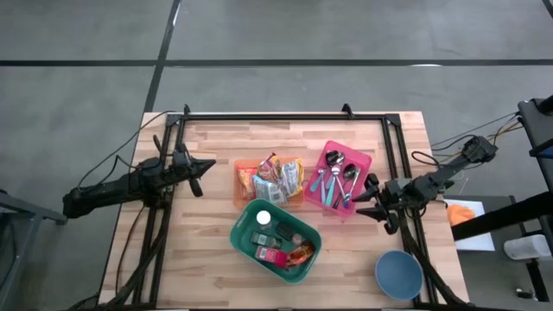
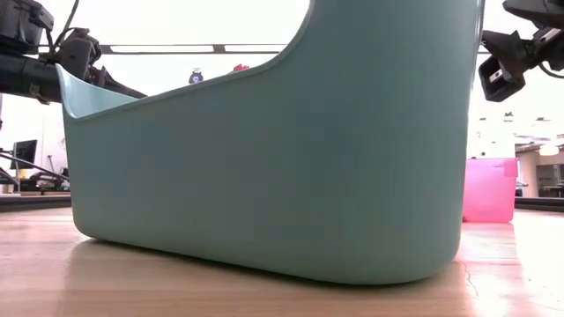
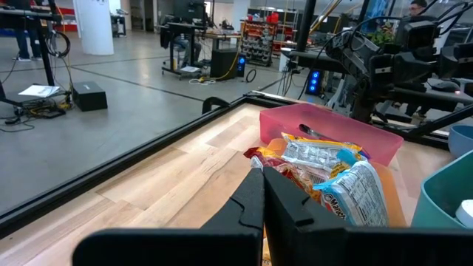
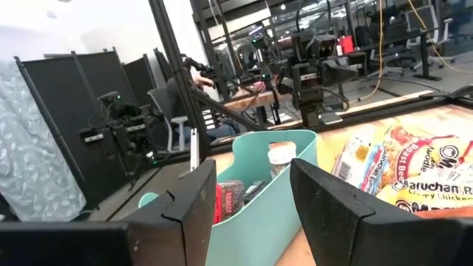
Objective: Pick & Place Food Item
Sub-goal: Return to Home Position
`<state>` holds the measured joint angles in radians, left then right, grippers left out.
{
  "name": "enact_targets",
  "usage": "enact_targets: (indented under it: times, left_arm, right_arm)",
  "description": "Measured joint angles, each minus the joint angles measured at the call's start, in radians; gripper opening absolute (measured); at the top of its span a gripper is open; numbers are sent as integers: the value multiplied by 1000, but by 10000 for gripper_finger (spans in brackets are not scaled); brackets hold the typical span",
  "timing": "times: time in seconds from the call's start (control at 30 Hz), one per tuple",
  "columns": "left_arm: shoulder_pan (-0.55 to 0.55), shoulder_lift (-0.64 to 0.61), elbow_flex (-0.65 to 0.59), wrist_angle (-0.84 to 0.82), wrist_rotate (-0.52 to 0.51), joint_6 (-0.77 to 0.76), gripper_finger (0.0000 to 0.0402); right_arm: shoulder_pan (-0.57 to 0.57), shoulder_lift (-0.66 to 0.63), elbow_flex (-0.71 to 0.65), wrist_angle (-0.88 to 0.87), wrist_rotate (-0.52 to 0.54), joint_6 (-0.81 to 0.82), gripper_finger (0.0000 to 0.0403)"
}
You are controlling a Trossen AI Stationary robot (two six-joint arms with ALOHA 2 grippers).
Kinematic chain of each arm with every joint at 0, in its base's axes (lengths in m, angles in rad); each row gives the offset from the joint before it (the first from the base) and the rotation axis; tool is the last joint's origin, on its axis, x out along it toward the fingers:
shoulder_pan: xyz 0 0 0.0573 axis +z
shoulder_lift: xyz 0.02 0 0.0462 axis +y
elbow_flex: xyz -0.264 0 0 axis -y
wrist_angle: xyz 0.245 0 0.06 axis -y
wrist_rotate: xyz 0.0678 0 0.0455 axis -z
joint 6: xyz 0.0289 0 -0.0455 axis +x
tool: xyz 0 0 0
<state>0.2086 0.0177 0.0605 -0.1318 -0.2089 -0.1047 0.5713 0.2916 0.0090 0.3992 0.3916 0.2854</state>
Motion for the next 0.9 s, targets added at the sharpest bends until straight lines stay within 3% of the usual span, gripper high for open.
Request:
enact_targets:
  times: [0.2,0.9]
  left_arm:
    - [0,0,0,0,0,0,0]
    - [0,-1,0,0,0,0,0]
  right_arm:
    - [0,0,0,0,-52,2,171]
    - [0,0,0,0,-52,0,171]
